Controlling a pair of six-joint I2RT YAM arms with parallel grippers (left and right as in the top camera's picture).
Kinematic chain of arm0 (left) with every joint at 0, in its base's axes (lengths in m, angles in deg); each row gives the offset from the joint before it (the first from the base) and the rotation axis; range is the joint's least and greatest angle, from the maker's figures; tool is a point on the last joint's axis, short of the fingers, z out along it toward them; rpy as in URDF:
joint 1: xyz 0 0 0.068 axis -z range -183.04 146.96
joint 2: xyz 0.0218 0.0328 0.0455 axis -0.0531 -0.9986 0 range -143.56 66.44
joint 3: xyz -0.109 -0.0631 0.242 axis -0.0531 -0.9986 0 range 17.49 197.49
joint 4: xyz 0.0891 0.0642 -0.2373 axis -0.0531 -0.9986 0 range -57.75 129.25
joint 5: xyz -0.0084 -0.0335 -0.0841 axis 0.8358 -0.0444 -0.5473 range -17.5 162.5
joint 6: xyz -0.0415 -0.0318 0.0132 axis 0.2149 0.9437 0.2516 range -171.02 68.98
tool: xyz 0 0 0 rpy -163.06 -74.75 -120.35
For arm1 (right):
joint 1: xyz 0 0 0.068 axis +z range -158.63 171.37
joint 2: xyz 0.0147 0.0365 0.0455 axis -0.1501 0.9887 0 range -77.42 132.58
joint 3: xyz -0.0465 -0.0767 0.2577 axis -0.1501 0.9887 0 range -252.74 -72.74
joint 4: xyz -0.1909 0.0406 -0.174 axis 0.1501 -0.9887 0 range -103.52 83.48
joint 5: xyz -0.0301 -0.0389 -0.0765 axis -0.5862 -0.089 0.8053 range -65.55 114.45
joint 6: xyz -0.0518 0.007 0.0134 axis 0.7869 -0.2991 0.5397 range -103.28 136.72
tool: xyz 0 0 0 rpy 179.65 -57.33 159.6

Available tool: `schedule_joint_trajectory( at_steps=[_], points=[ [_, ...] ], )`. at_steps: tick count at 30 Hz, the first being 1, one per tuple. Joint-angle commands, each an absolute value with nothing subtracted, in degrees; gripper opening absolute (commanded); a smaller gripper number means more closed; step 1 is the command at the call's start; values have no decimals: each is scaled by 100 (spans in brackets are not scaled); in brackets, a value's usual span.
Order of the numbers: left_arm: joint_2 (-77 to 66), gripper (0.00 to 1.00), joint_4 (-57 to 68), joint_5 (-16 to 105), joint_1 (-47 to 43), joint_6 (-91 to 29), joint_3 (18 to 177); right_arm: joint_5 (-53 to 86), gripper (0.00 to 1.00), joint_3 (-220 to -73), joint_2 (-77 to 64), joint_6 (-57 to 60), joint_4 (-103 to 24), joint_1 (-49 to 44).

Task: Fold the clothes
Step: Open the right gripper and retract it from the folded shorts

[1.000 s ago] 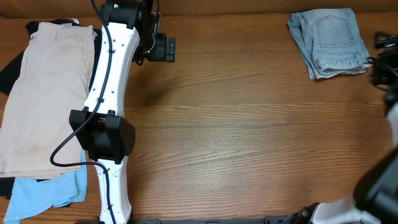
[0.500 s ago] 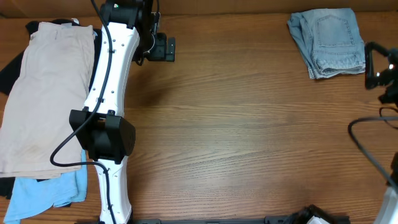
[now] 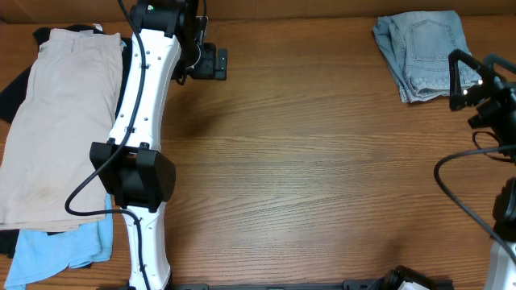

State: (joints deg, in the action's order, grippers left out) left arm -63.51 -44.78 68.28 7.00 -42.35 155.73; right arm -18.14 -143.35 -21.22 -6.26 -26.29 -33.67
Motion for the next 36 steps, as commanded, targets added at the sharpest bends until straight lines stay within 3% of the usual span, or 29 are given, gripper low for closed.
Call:
schedule_joint_trajectory(
  at_steps=[1, 4, 7, 11, 18, 27, 36],
  points=[
    [-6172, 100, -4469, 6865, 716, -4200, 15553, -1615, 100, -14357, -1910, -528, -2649, -3249],
    [-6172, 100, -4469, 6865, 716, -4200, 15553, -1016, 100, -14322, -1945, 298, -2682, -2836],
    [-6172, 100, -4469, 6865, 716, -4200, 15553, -275, 100, -14317, -2071, 1894, -2817, -1966],
    [-6172, 100, -4469, 6865, 716, -4200, 15553, 424, 100, -14167, -2290, 2711, -2822, -1218],
    [-6172, 100, -4469, 6865, 711, -4200, 15553, 470, 100, -12805, -3088, 2766, -1751, -1017],
    [-6172, 100, -4469, 6865, 716, -4200, 15553, 378, 100, -9526, -4996, 2764, 492, -1017],
    [-6172, 100, -4469, 6865, 716, -4200, 15553, 380, 100, -7465, -6576, 2764, 927, -1017]
  ],
)
